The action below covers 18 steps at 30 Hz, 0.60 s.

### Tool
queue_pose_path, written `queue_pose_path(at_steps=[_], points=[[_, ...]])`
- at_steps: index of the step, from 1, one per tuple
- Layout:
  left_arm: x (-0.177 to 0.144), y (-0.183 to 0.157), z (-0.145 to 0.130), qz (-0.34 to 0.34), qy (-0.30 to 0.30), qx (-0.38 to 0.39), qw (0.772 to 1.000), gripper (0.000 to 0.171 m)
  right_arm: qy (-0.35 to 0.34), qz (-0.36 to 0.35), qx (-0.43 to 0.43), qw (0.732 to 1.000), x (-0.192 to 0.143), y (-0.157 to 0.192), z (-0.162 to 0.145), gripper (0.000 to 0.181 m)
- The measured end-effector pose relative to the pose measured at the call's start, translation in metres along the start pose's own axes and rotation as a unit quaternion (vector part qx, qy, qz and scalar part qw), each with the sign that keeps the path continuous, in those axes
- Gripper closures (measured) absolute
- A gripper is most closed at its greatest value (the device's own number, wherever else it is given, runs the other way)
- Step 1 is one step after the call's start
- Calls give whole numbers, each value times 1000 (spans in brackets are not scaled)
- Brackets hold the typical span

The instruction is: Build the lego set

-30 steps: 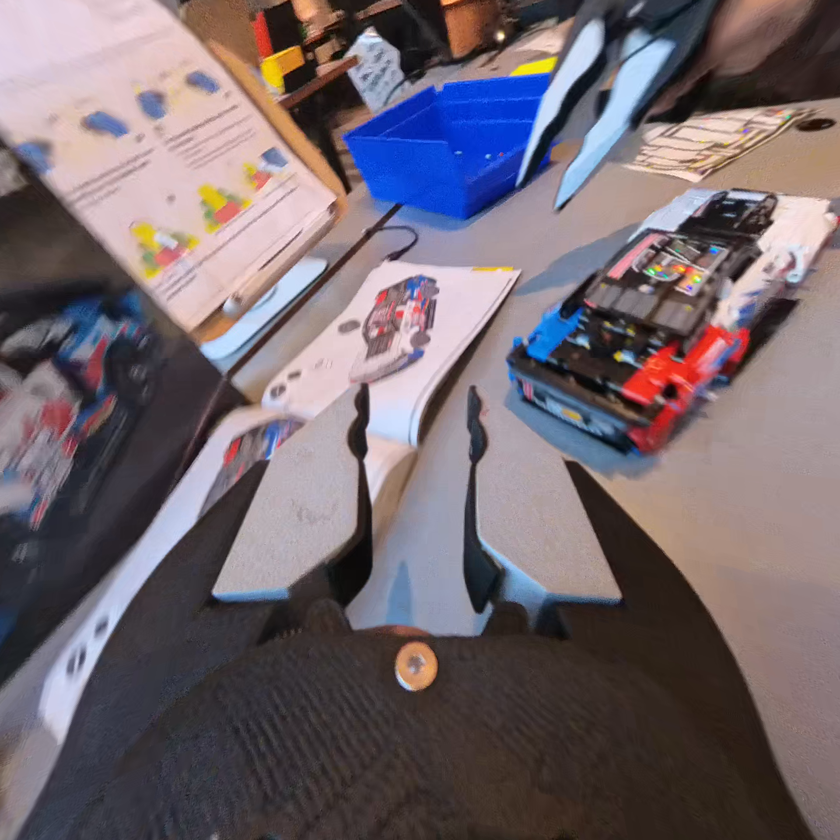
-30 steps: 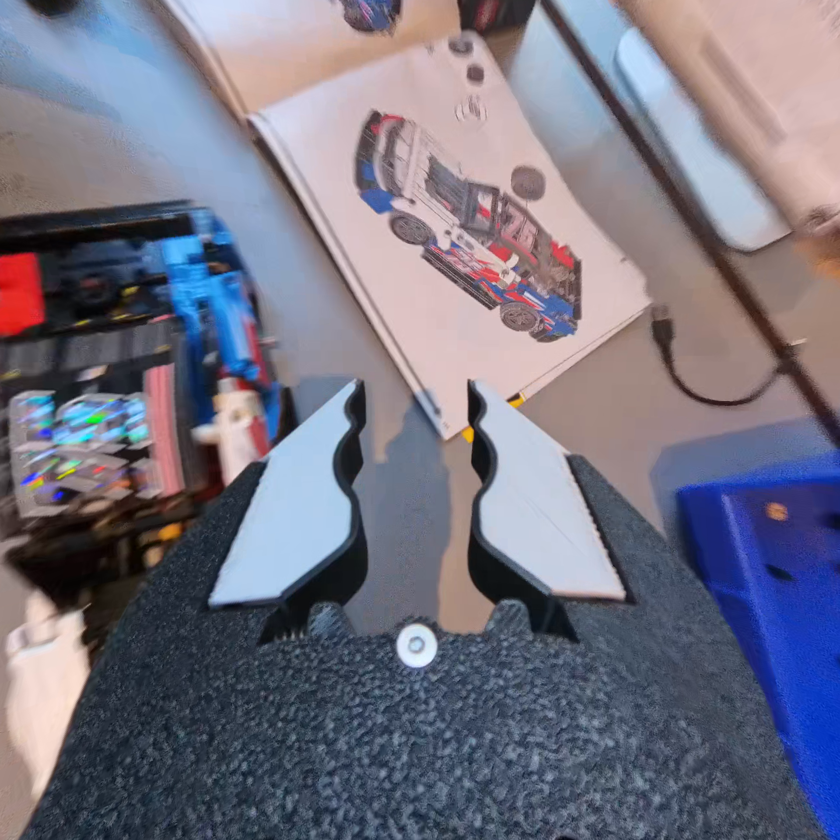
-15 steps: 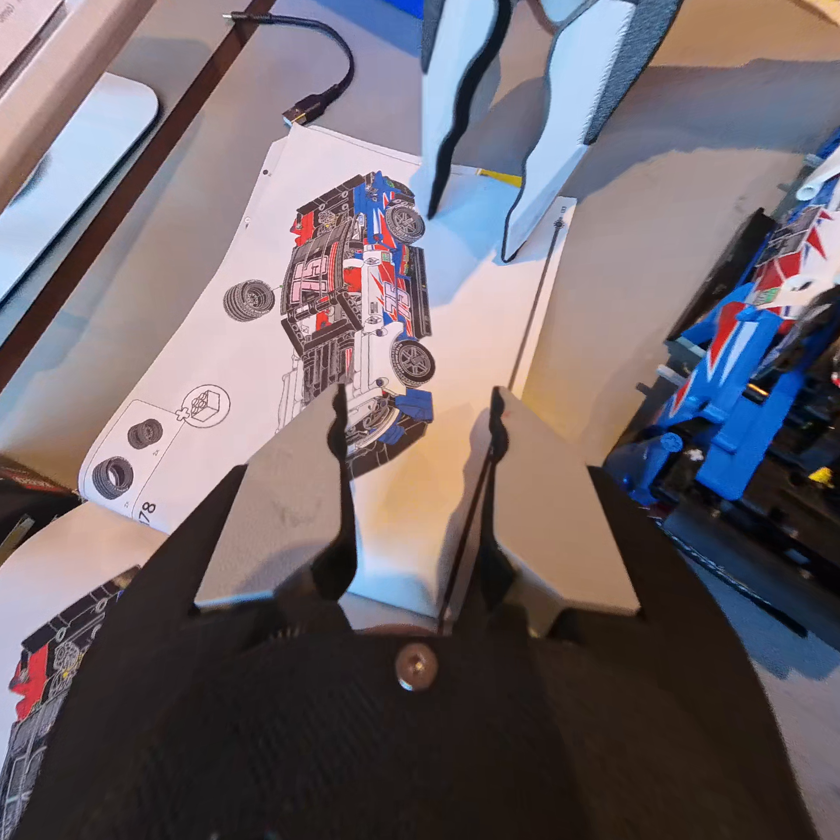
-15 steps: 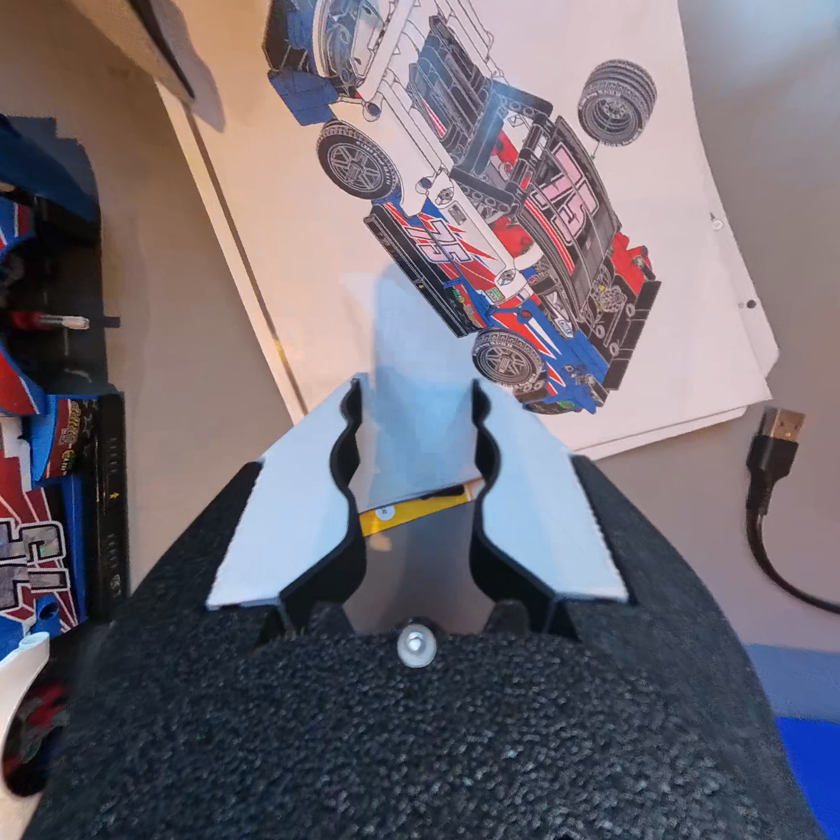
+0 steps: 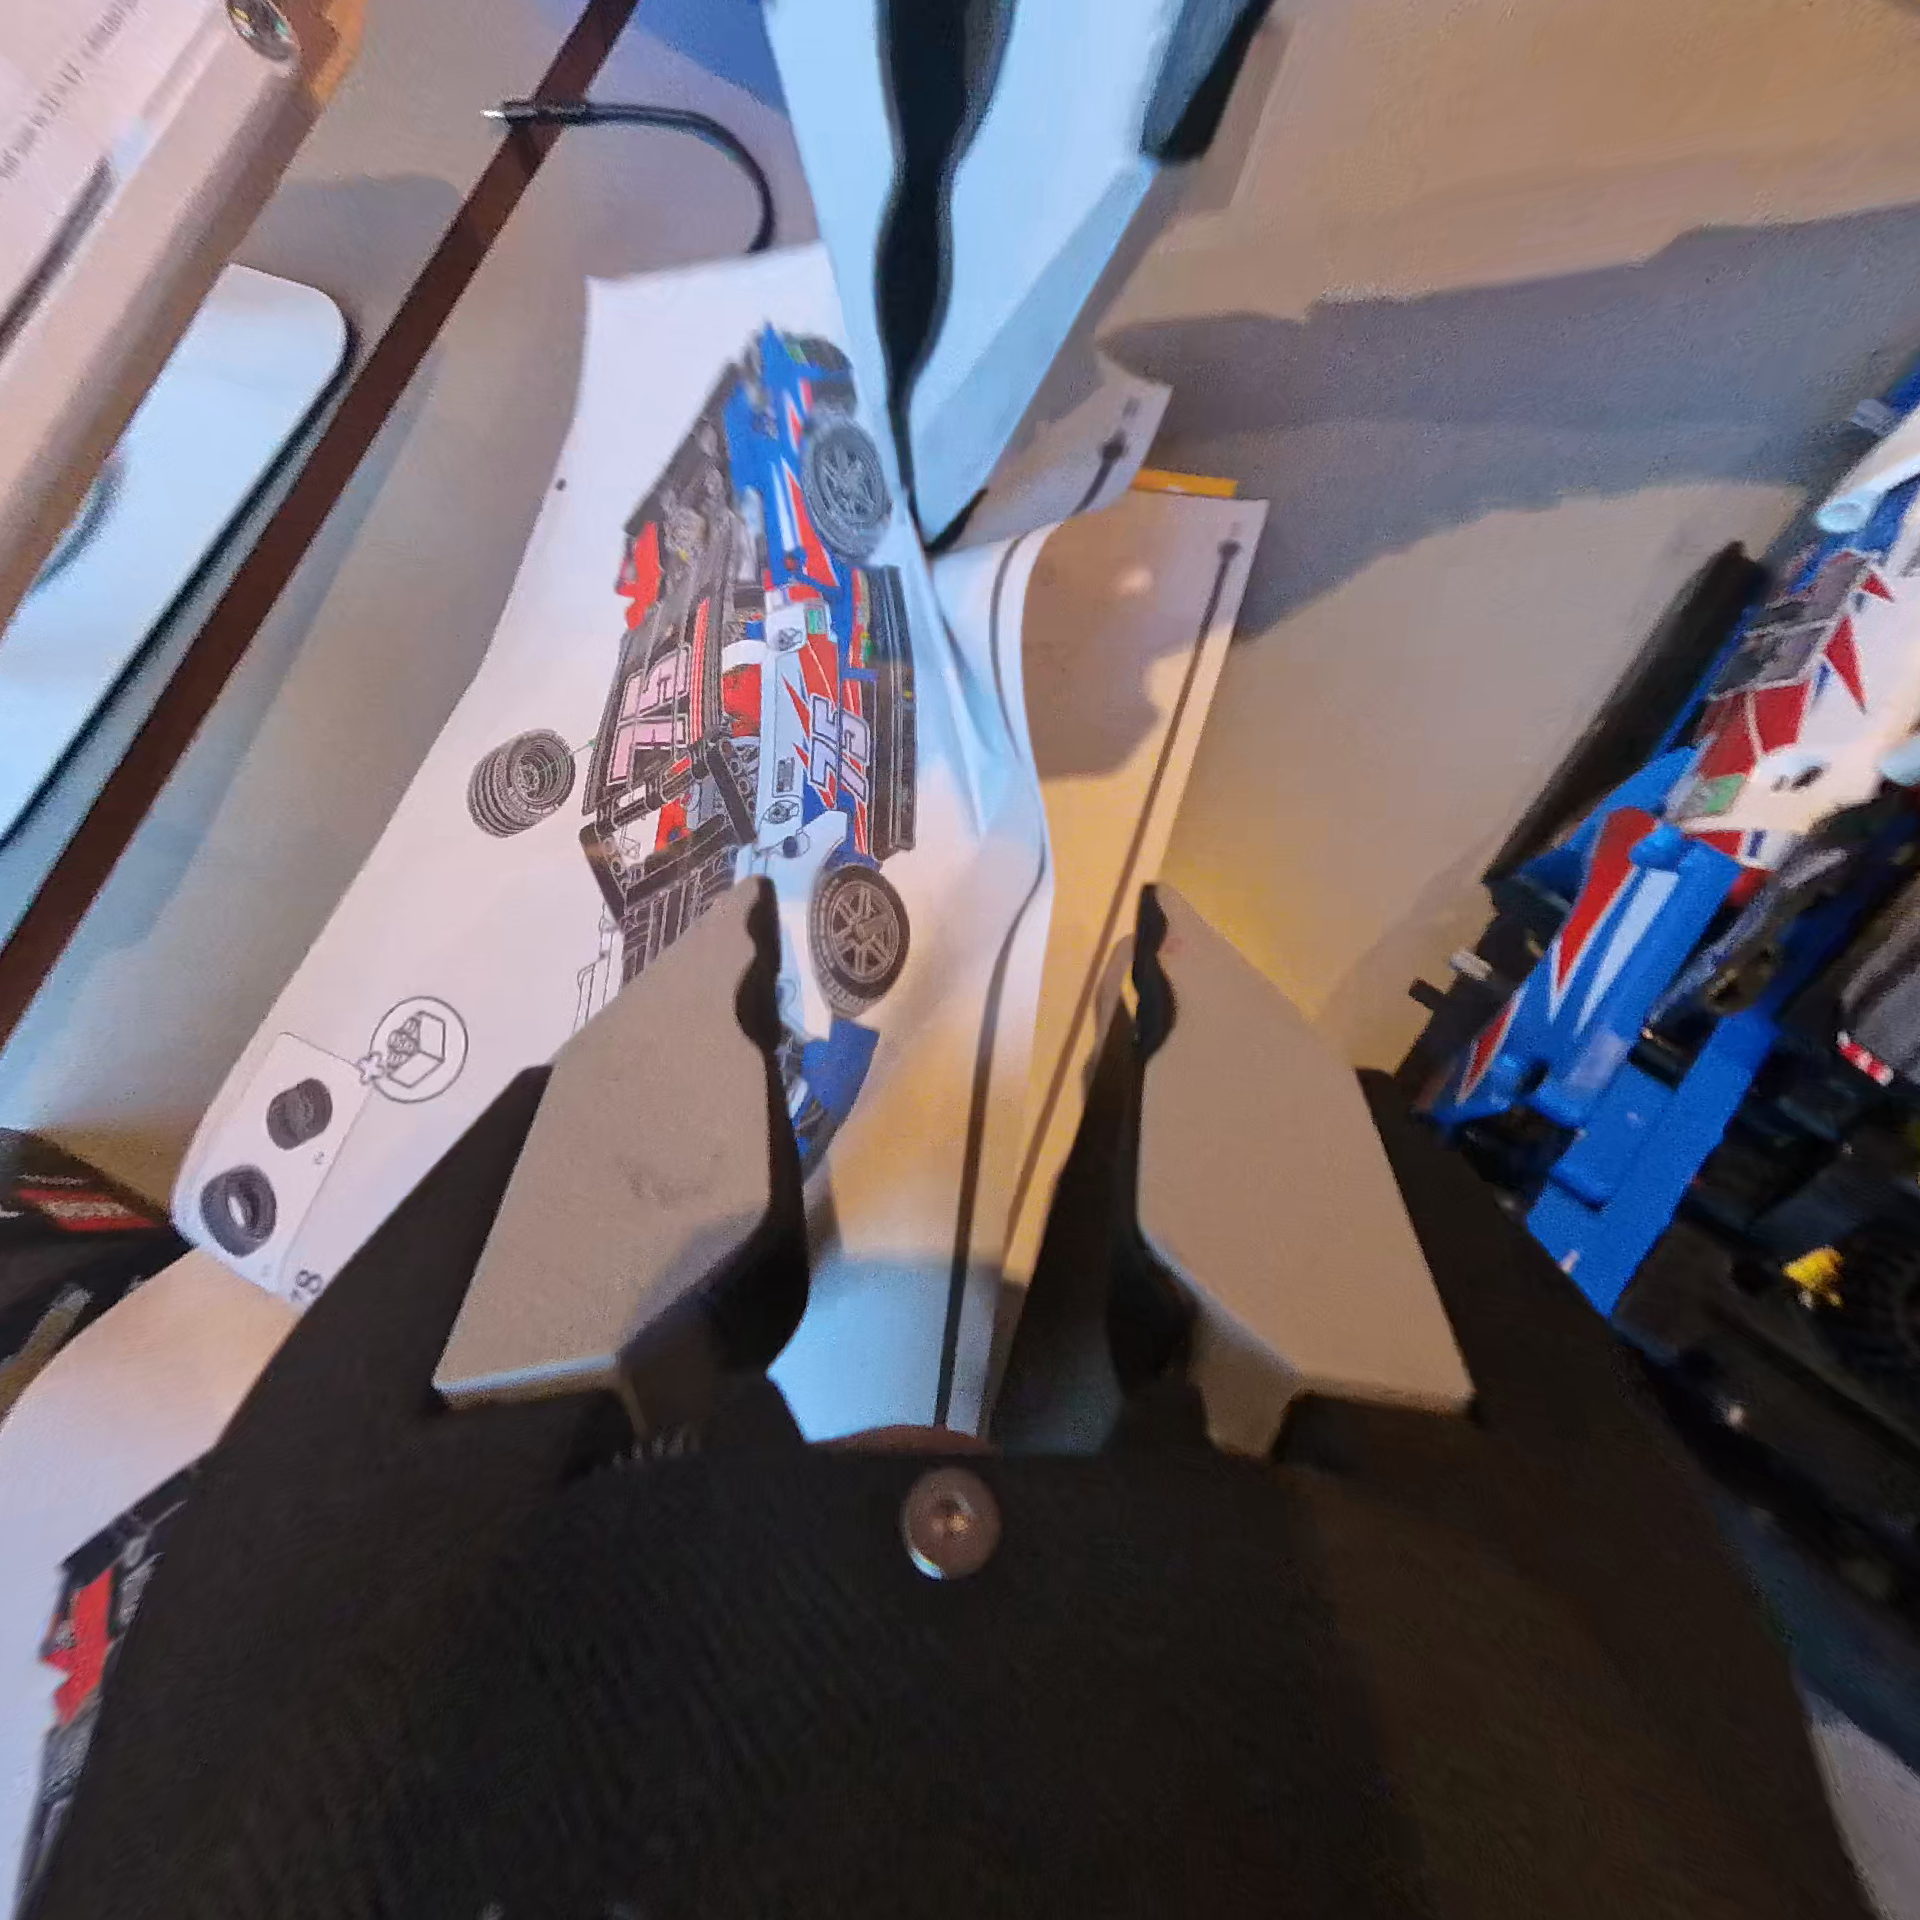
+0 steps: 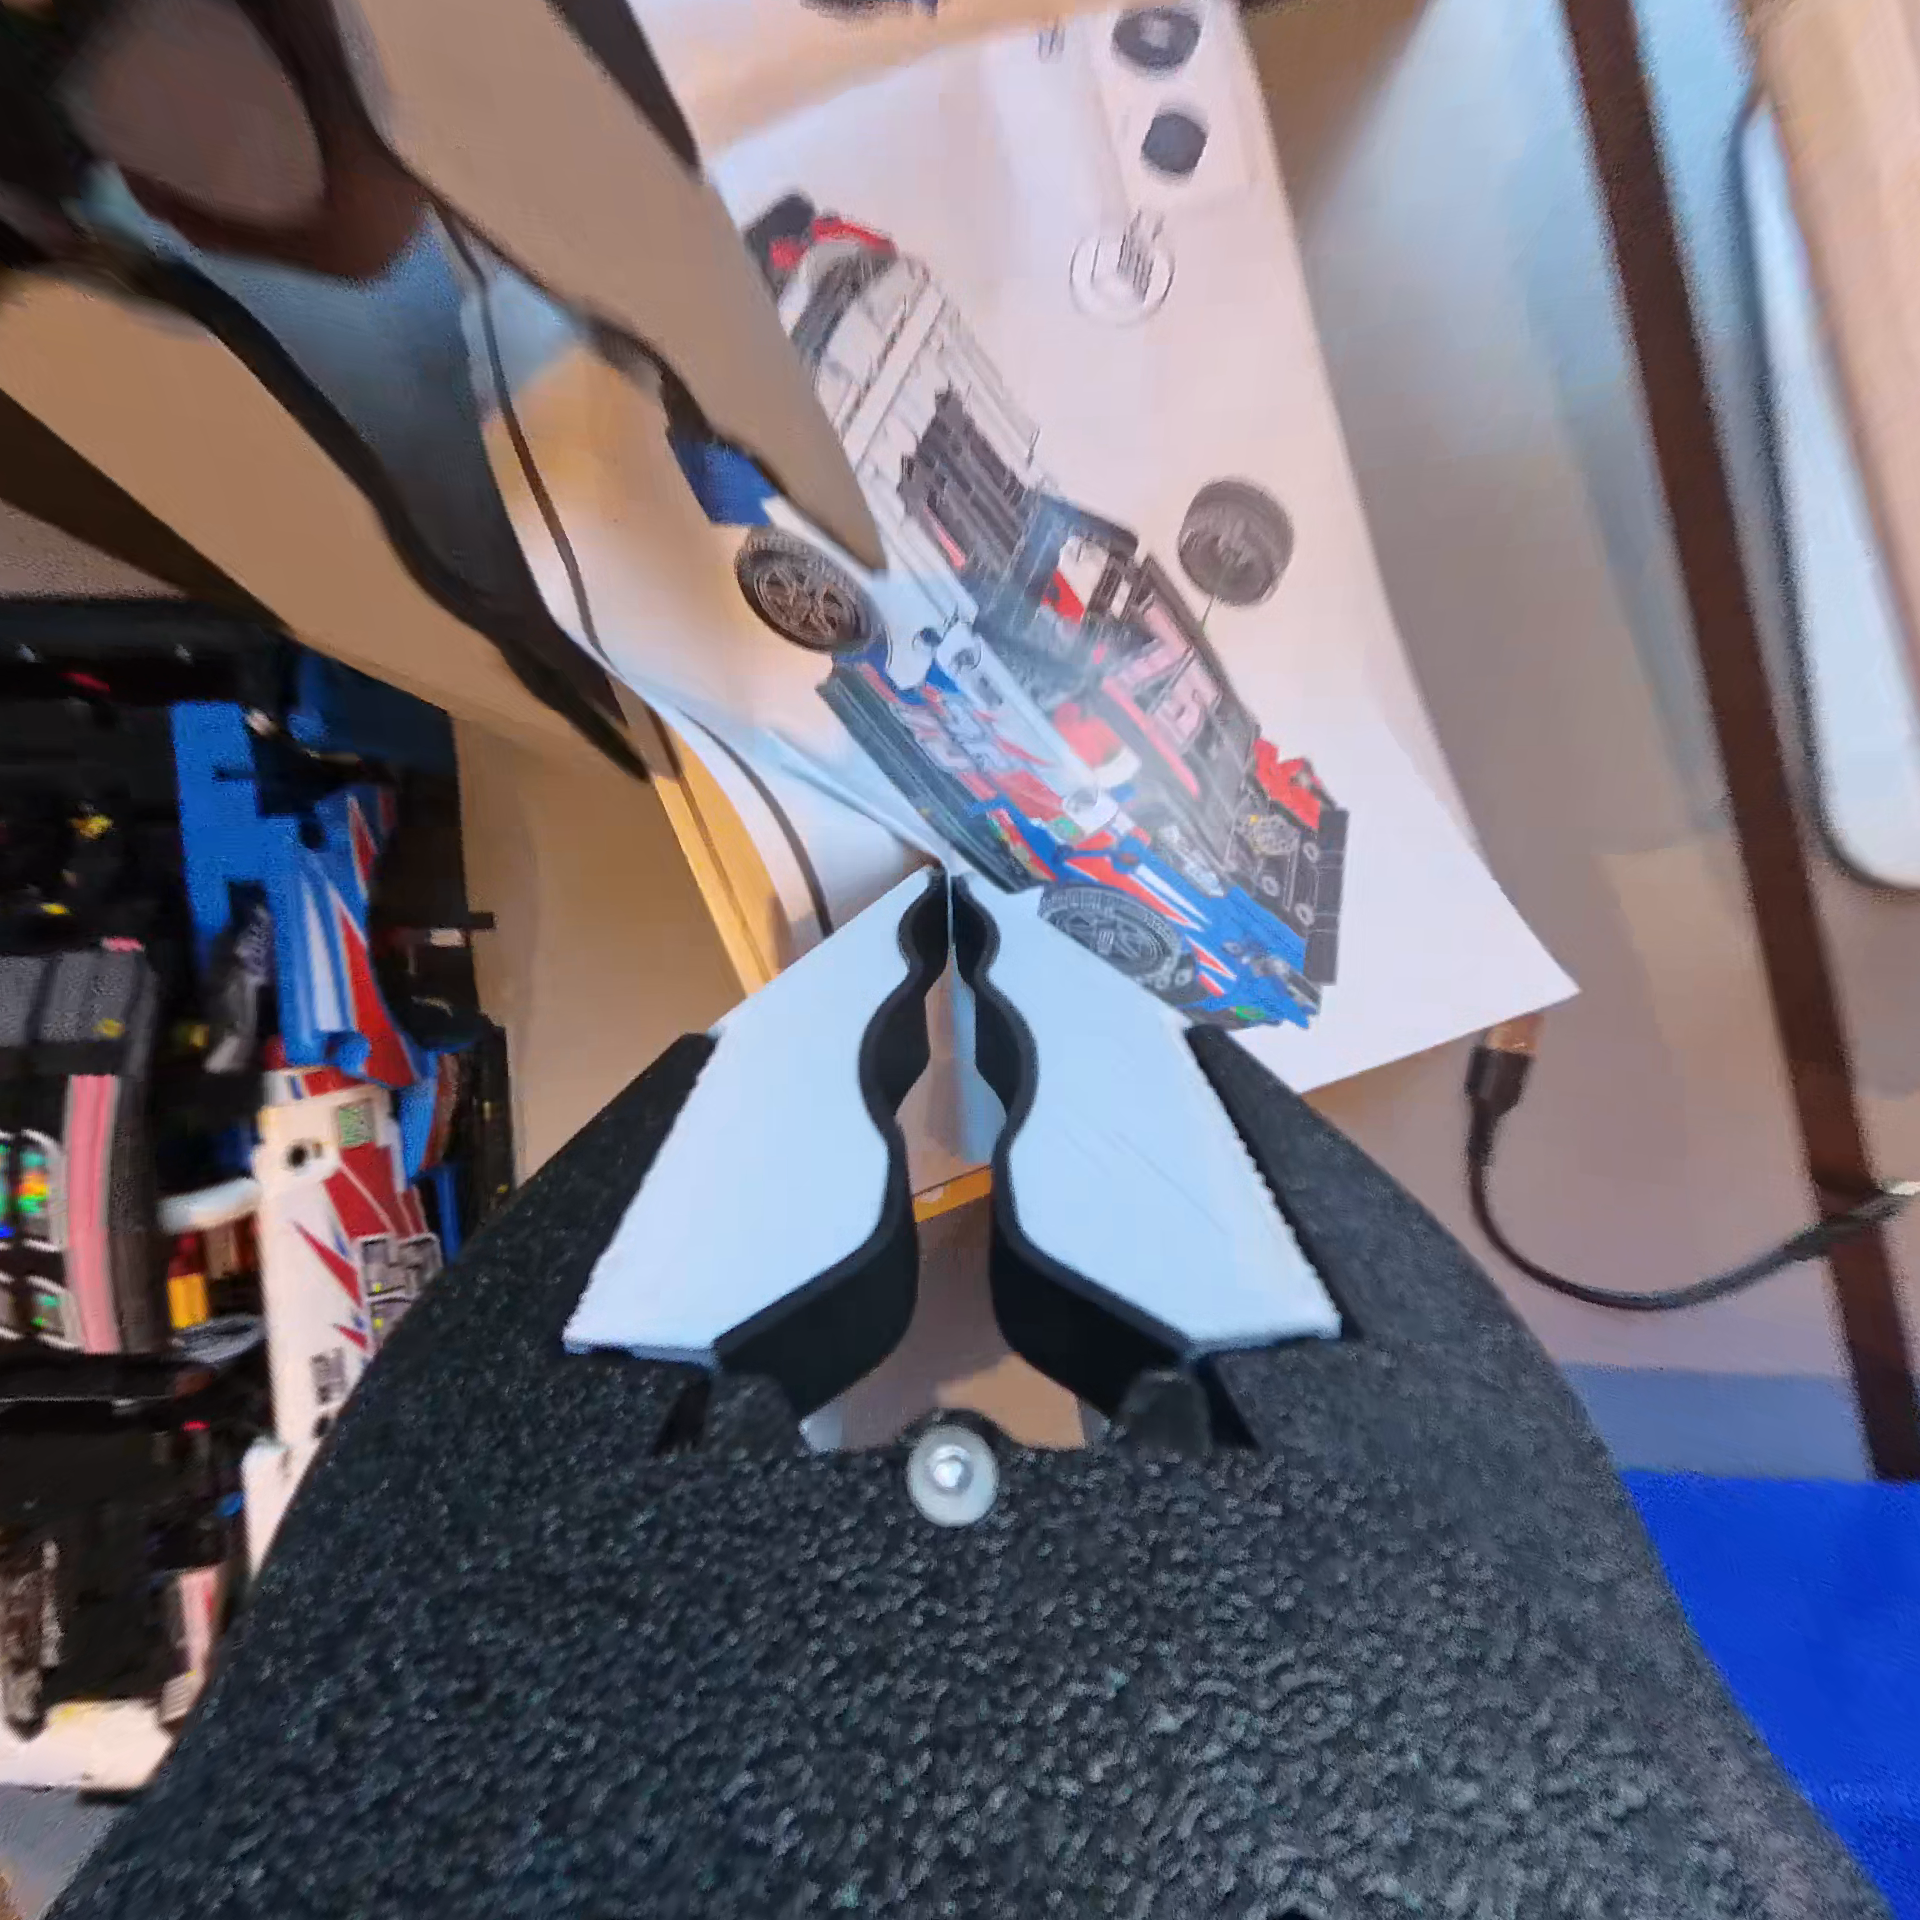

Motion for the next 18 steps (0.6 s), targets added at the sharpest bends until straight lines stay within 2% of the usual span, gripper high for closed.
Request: queue_pose_path(at_steps=[3,5,6,8,10,12,15,18], points=[[-9,4,5,53,-3,-14,999,146,-16,-43,-16,999,-33,12,28,181],[-26,8,0,100,-33,-32,994,166,-53,-70,-22,996,-56,26,48,180],[-38,10,-6,123,-56,-41,990,171,-77,-84,-23,993,-70,36,56,174],[-60,12,-23,151,-93,-74,981,171,-139,-124,-29,982,-100,54,65,156],[-81,14,-49,170,-151,-118,967,171,-209,-170,-17,963,-130,65,61,155],[-98,17,-79,176,-182,-186,949,171,-254,-183,6,950,-147,70,47,152],[-122,24,-127,179,-215,-285,917,171,-265,-174,37,948,-144,70,19,154],[-136,29,-165,173,-223,-343,896,171,-226,-175,68,956,-122,66,-8,155]])
Point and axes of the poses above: each gripper's, where its closed fingertips meet, x out along the fingers, z out of its top, y = z × x across the jaws, the point moved 10 cm from there along -x, back along the fingers, and after that the axes turned 13 degrees about y, right-handed, at the moved point
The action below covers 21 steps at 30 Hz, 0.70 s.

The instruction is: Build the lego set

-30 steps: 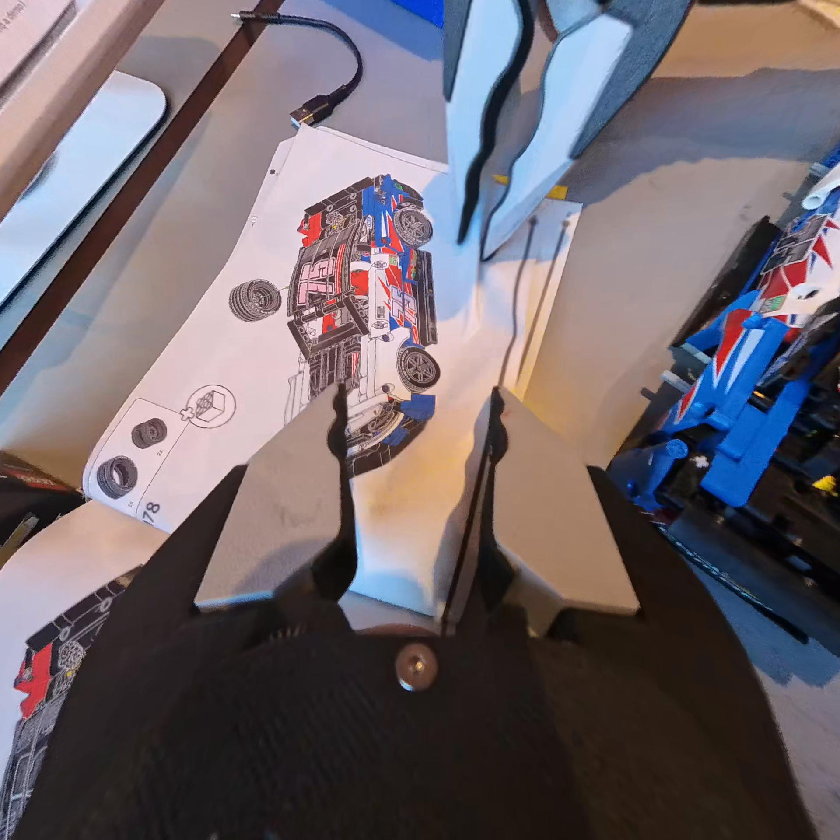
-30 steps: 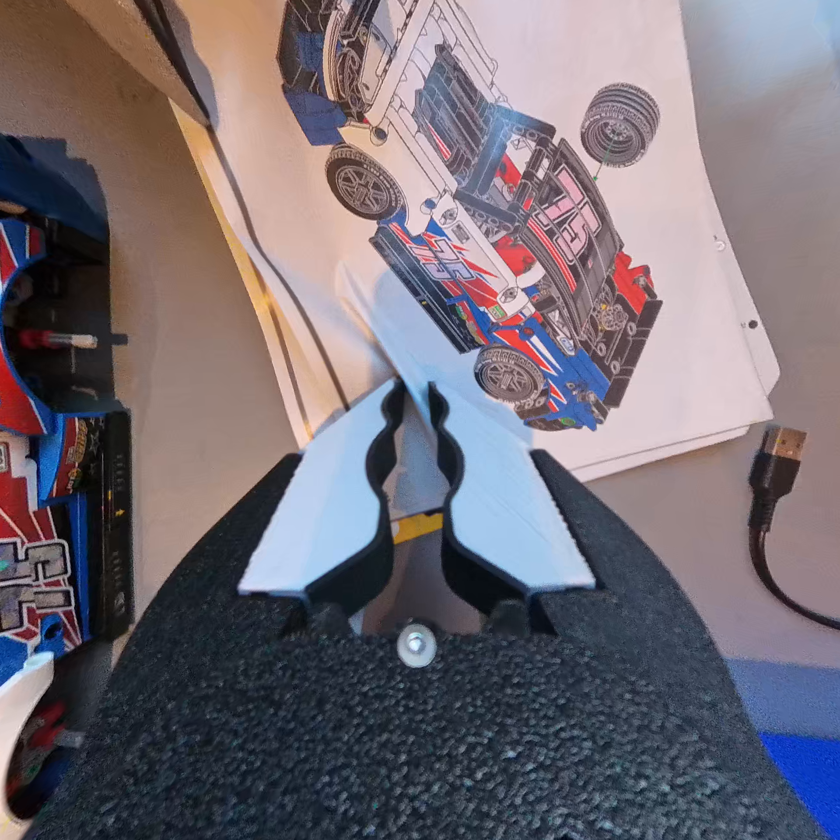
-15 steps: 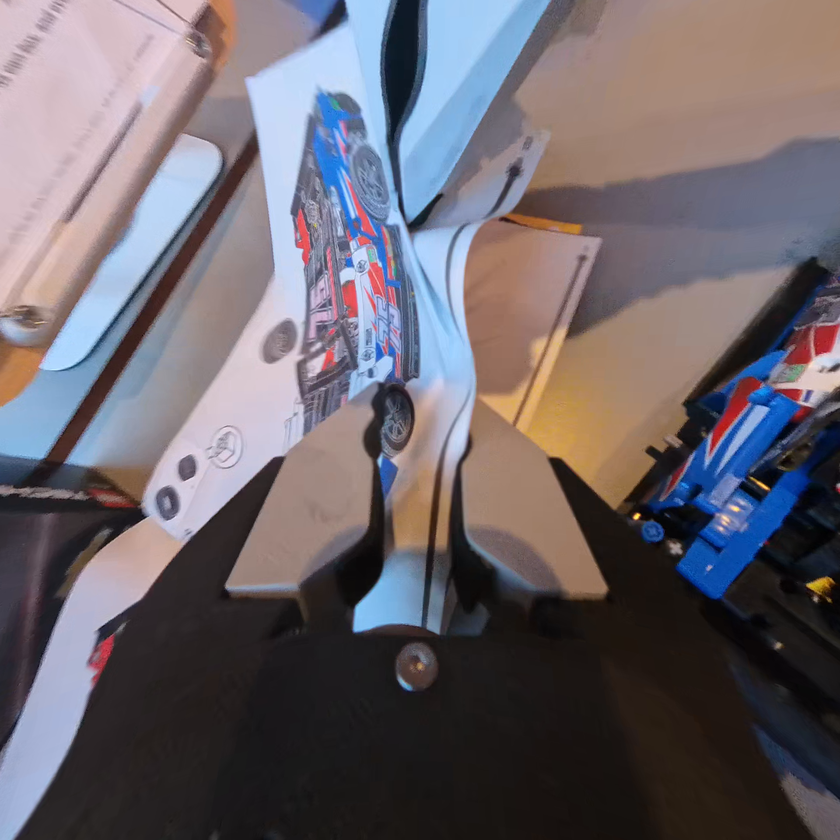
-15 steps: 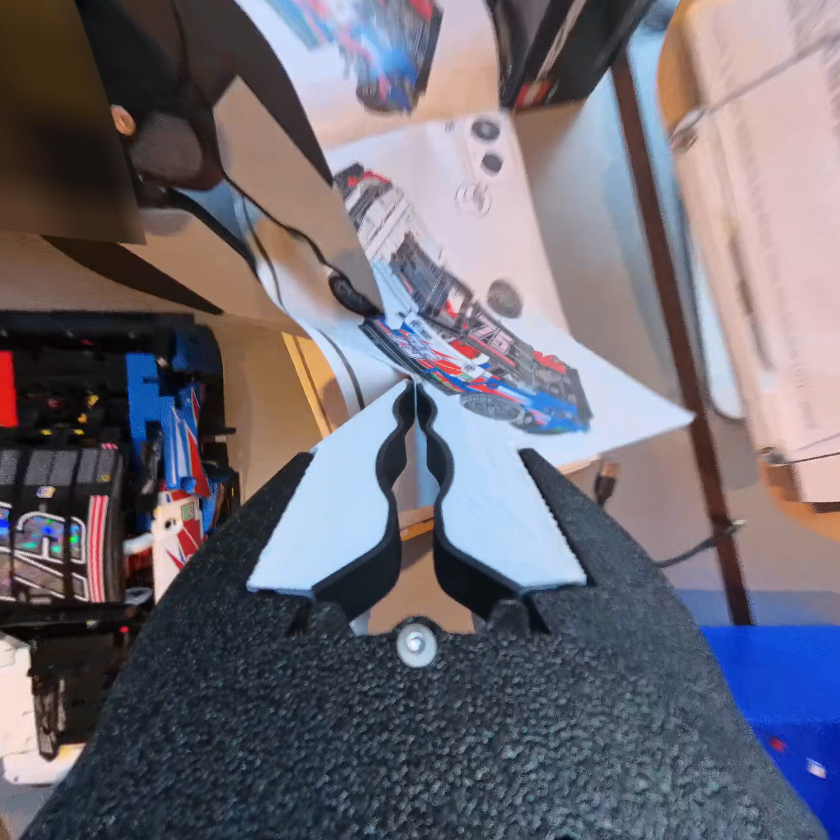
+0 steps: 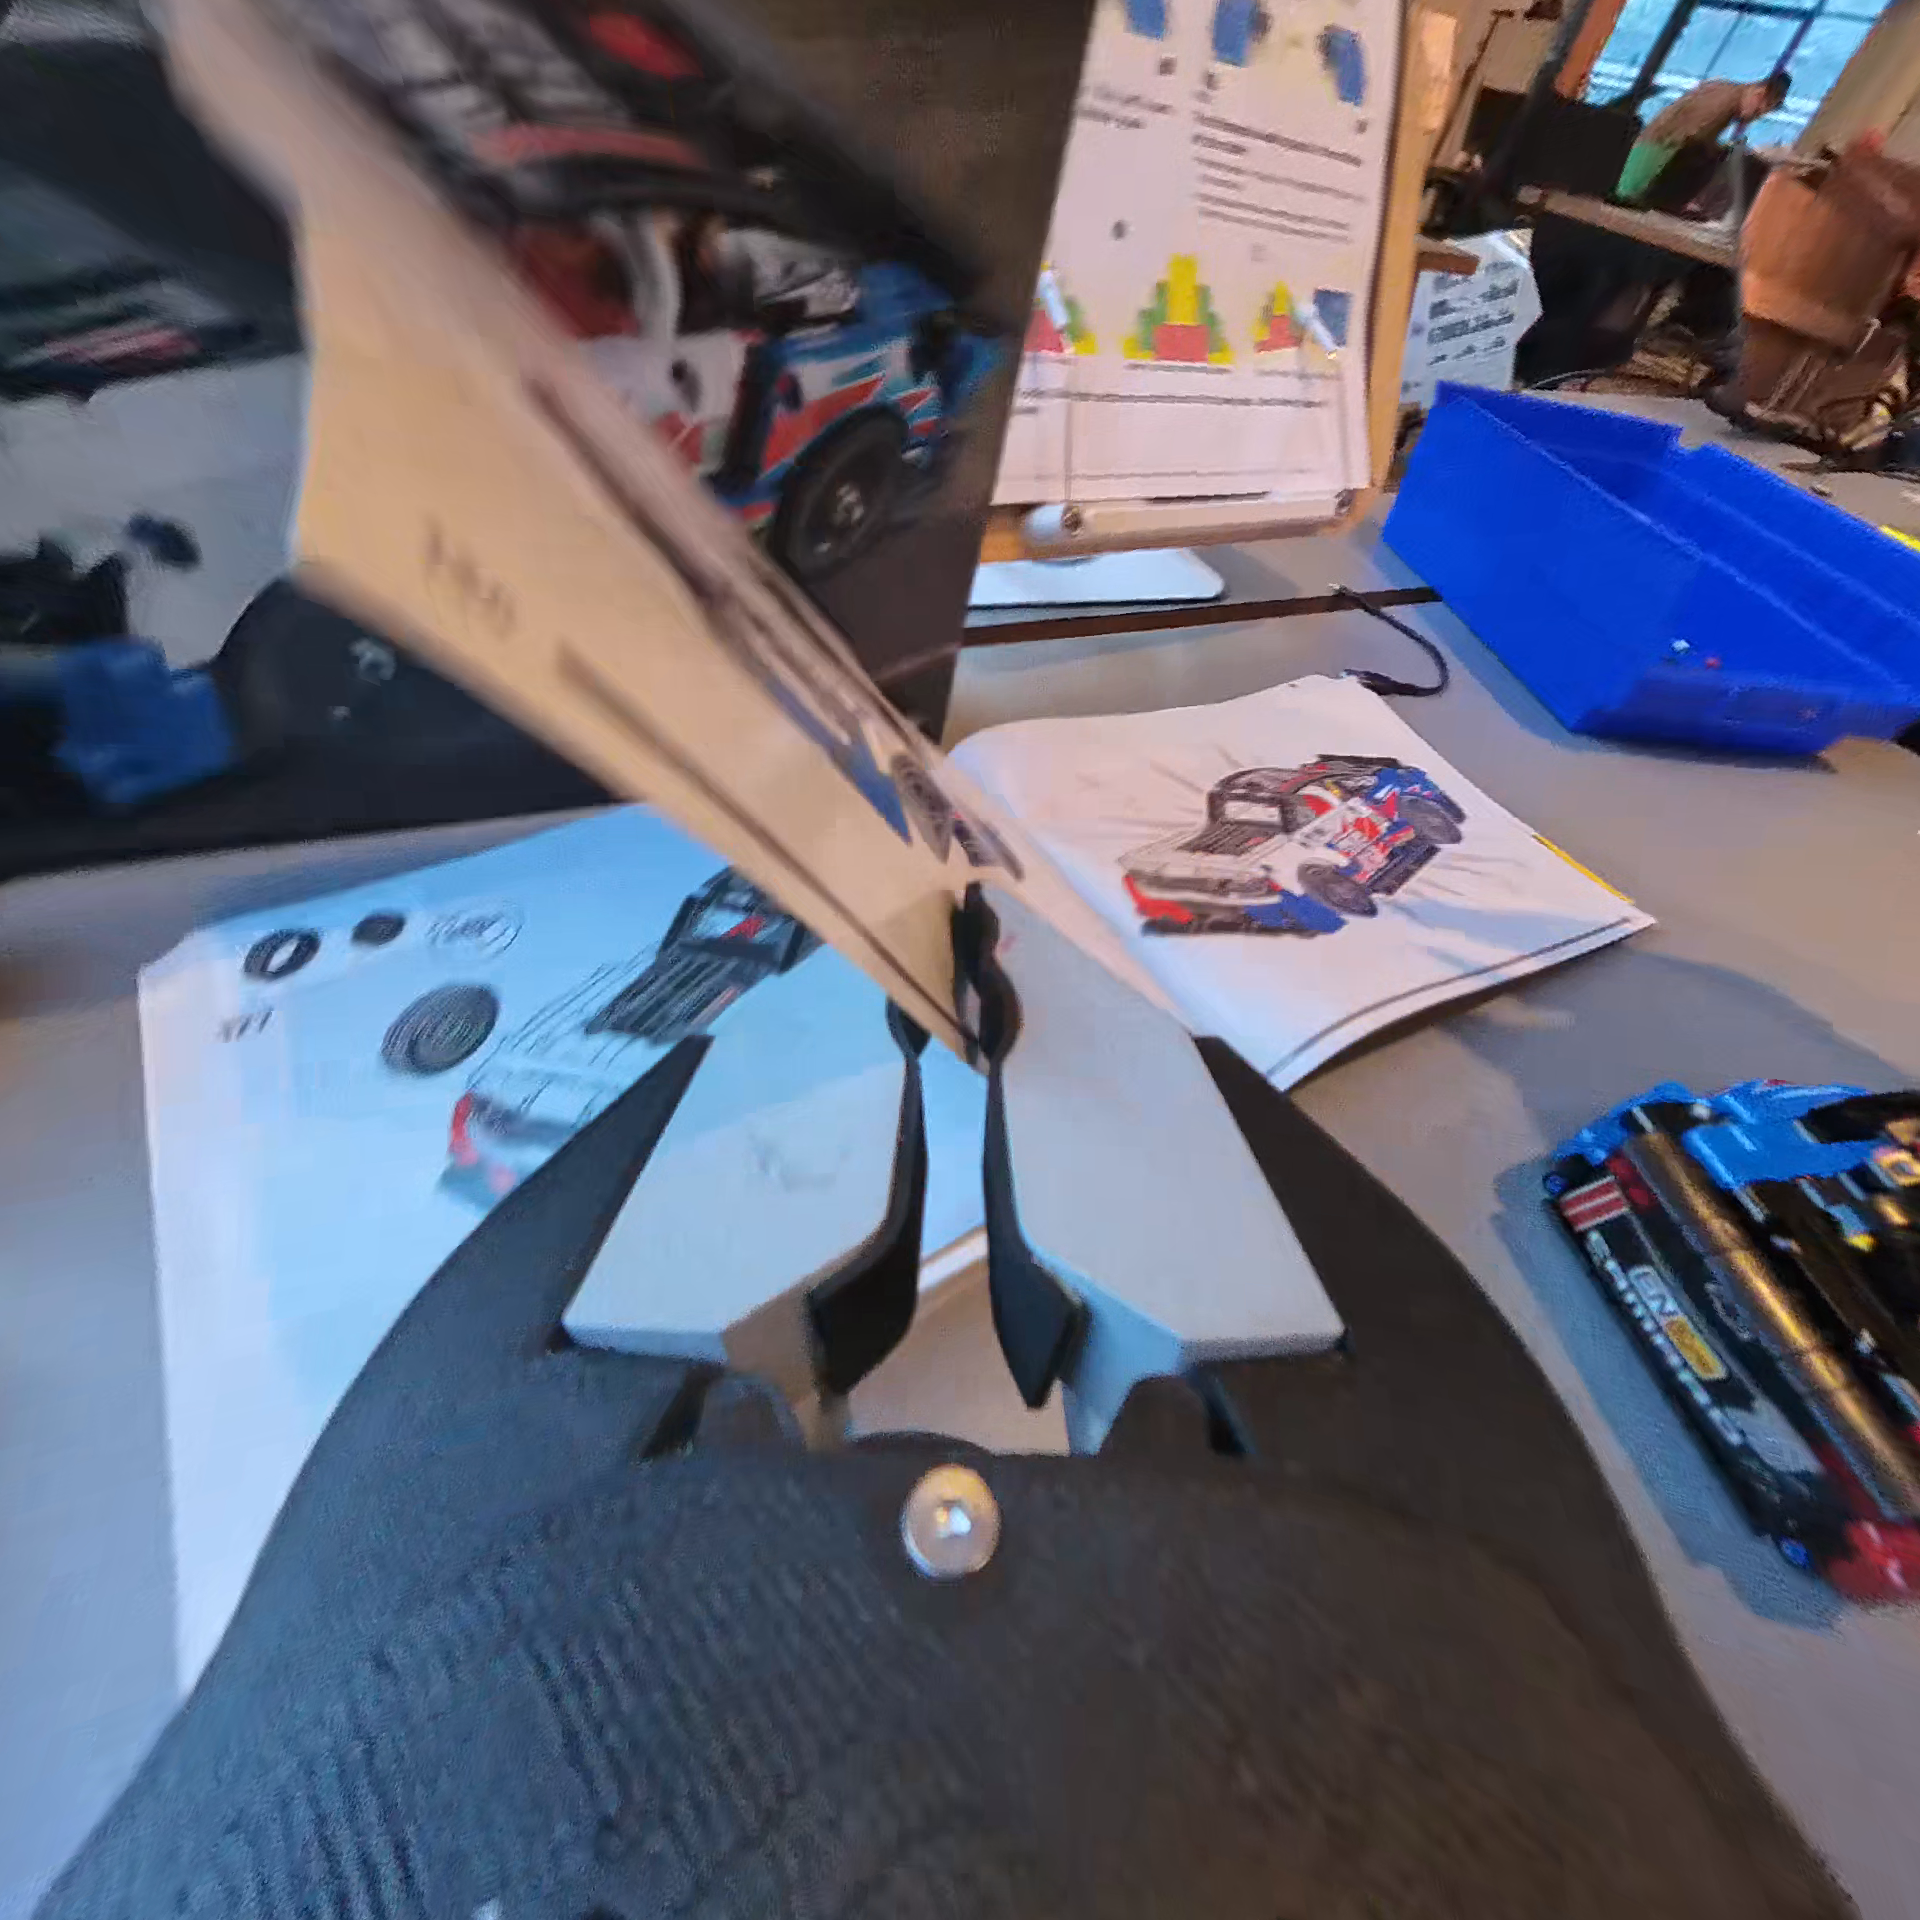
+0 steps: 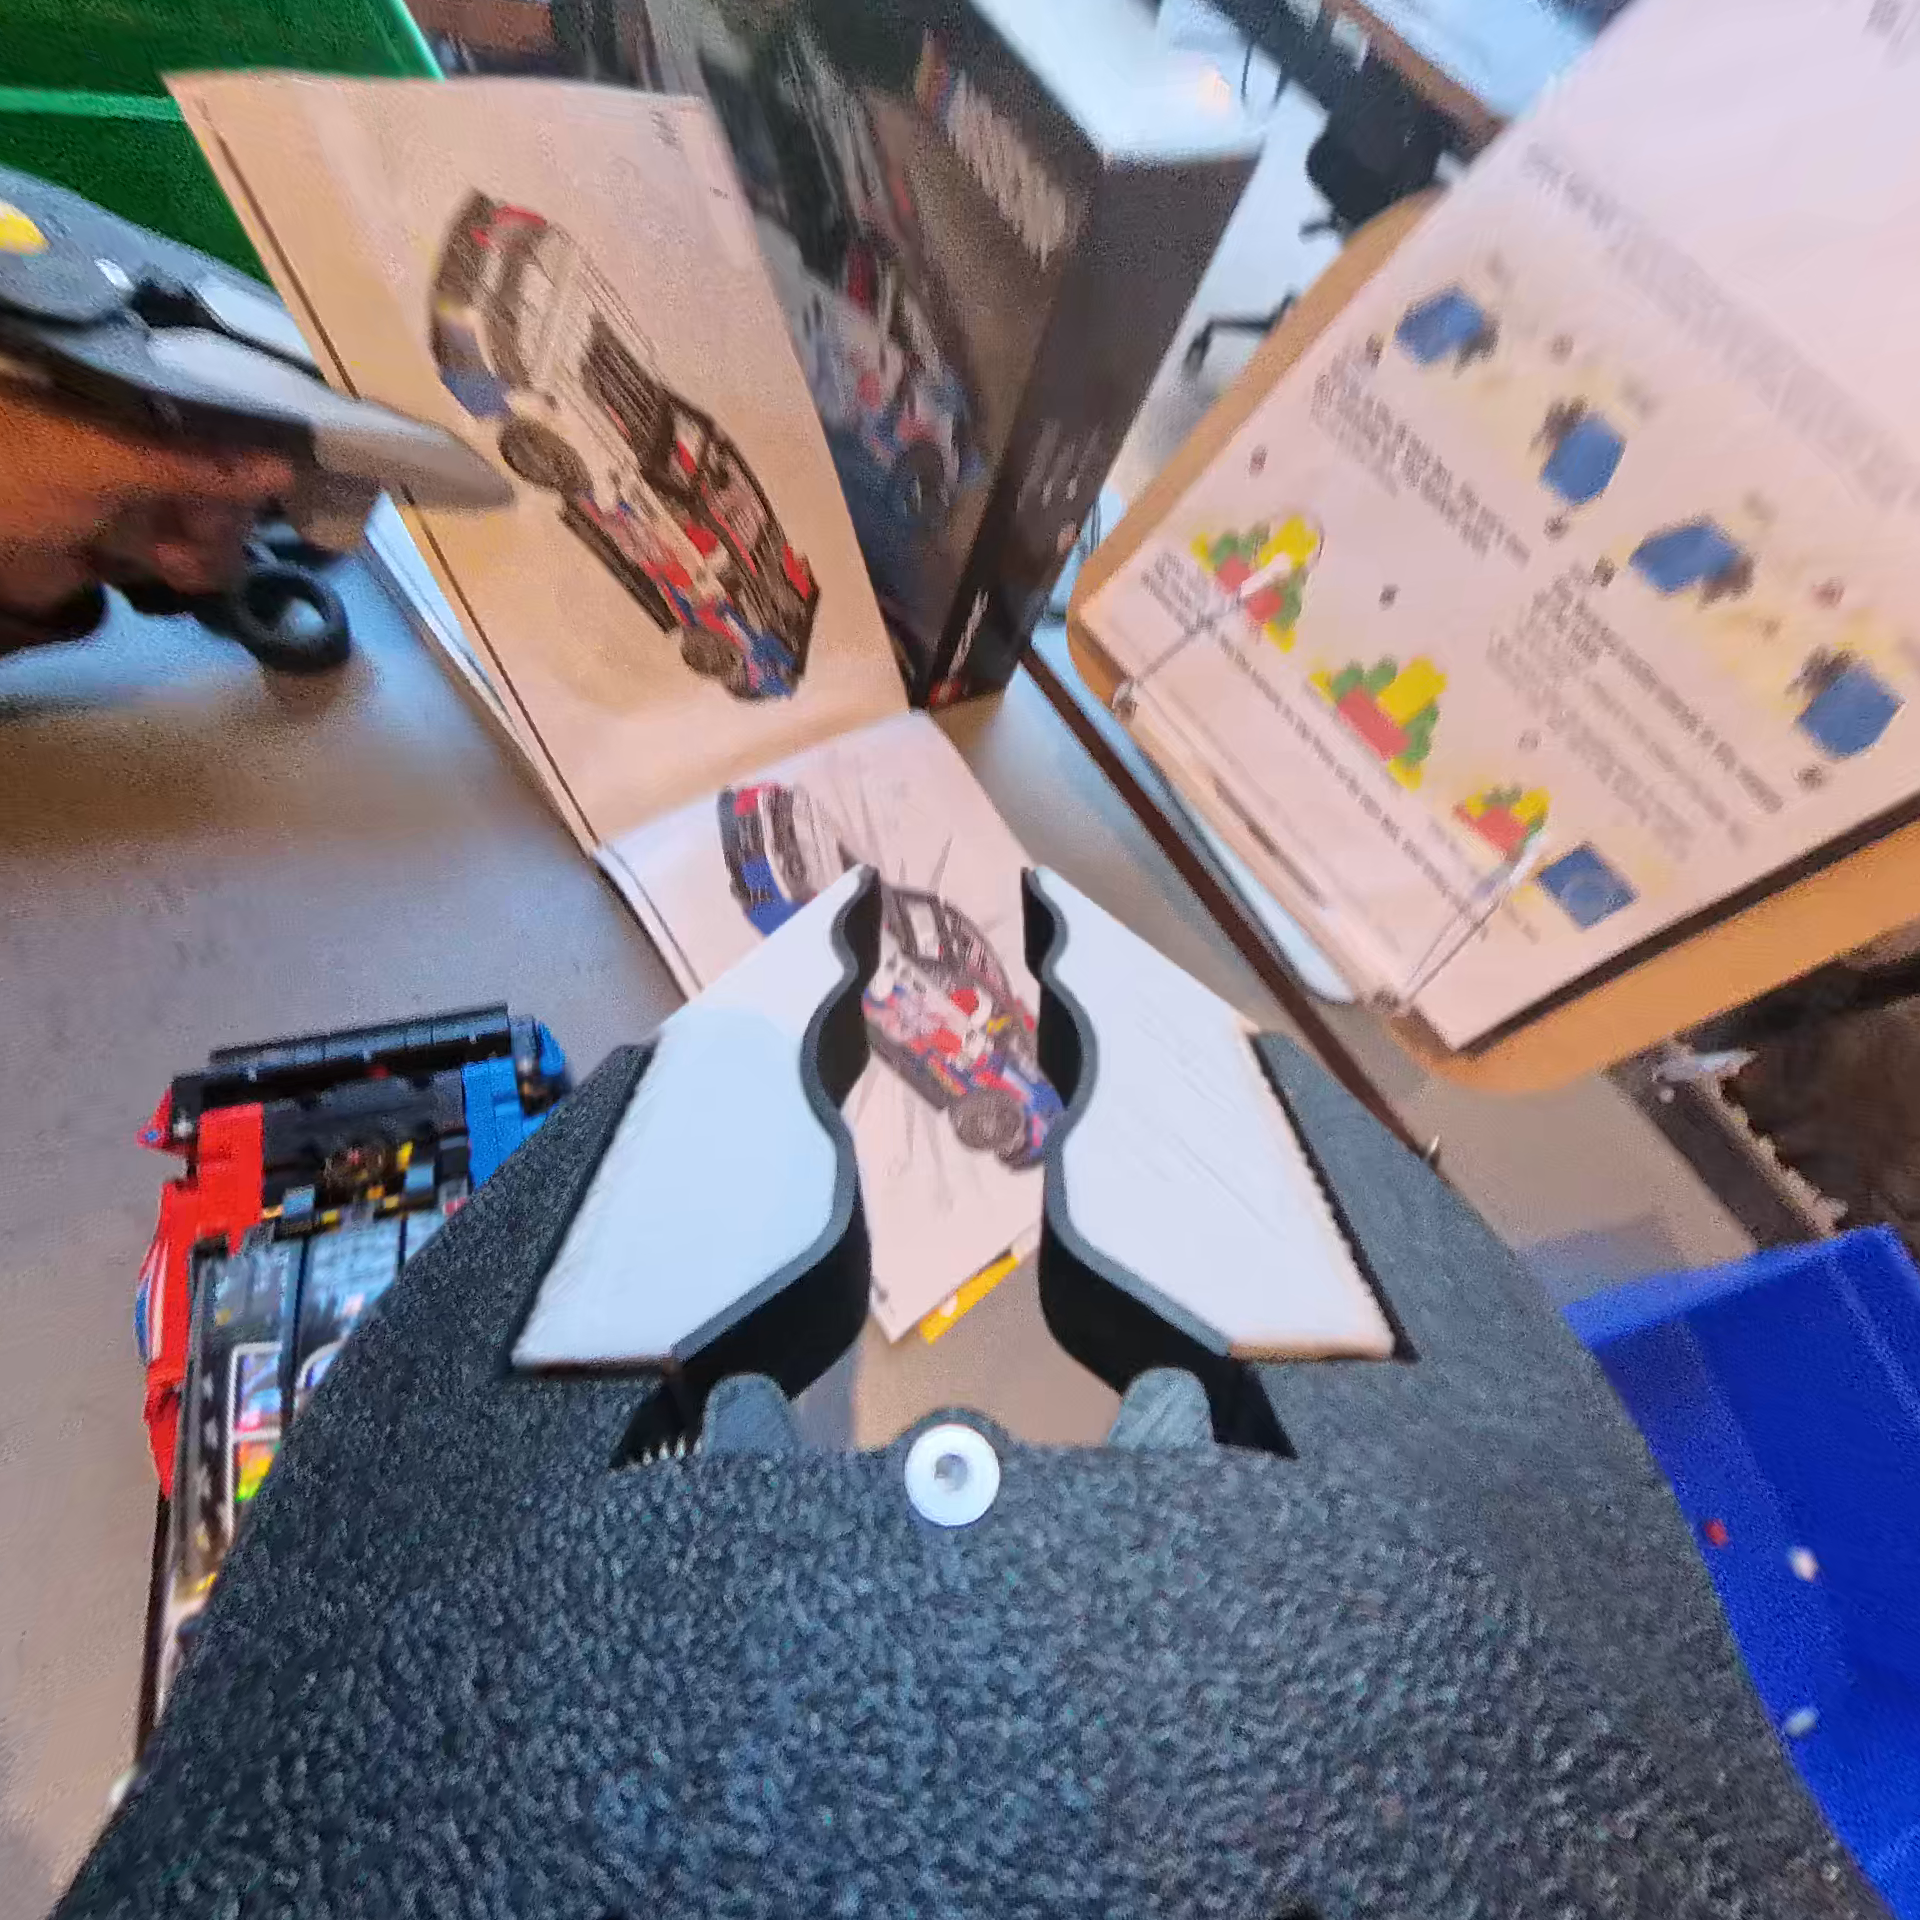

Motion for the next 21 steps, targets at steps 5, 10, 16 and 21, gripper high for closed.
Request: queue_pose_path(at_steps=[5,10,16,21], points=[[-1,13,-17,-1,25,-16,1000,171,53,29,33,998,17,8,-38,156],[1,7,-12,-9,6,9,1000,171,77,23,39,996,15,21,-63,155],[10,-32,28,-5,41,137,990,171,79,32,65,994,2,32,-85,158],[72,-102,64,-82,86,202,972,171,60,42,98,992,-3,40,-94,158]])
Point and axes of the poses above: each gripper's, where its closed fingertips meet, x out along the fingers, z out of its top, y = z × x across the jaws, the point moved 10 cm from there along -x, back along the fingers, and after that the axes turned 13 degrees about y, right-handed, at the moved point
